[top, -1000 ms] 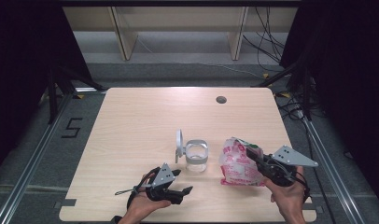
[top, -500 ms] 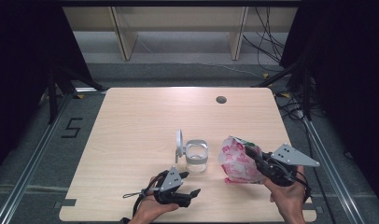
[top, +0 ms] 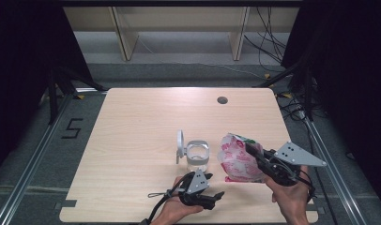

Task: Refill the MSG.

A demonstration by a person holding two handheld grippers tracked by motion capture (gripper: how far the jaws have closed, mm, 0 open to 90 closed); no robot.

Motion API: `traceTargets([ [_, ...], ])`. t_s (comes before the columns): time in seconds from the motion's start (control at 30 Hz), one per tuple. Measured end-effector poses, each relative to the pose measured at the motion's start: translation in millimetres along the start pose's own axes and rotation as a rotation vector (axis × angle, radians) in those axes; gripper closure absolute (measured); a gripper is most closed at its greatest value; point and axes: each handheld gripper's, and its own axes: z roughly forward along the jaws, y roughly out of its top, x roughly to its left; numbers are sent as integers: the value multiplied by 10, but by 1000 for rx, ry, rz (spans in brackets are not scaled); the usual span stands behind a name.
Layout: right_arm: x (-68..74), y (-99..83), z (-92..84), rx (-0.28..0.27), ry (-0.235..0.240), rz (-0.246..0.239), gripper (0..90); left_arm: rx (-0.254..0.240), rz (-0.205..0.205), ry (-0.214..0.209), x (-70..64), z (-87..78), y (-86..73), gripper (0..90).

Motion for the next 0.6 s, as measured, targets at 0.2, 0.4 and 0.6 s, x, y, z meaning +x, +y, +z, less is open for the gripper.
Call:
traceTargets([
  [0.2, 38, 40, 26, 3, 8, -13, 900, -36, -25, -34, -12, 88, 42, 290],
  [0.4, 90, 79, 88, 5, 18, -20, 900, -29, -6, -5, -32, 167, 74, 291],
  [0.6, 117, 159, 115, -9, 24, -22, 900, -32, 37, 45, -39, 238, 95, 300],
])
